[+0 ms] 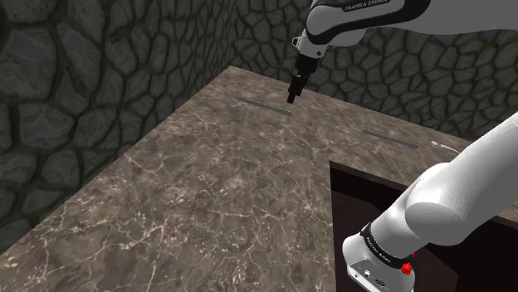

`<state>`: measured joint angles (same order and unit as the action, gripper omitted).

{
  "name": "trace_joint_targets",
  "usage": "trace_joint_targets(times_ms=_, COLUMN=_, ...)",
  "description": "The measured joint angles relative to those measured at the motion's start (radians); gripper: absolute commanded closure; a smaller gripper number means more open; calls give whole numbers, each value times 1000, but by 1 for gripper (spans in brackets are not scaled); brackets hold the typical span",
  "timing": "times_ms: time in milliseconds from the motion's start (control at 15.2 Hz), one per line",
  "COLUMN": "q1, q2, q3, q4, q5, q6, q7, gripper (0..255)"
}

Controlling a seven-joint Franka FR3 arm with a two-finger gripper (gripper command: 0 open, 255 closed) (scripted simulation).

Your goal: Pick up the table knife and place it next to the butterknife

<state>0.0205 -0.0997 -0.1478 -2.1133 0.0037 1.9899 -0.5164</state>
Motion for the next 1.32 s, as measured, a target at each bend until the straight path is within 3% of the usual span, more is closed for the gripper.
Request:
trace_joint_targets(times_ms=792, q1=-32, q2=460, q3=-3, q4=426, q5=19, q6=15, q7=-259, gripper=0)
trace_joint_targets(times_ms=1320, q1=-39, q2=510, q3=-1, q4=400, q5=25, q6=90, q7=-275, gripper=0)
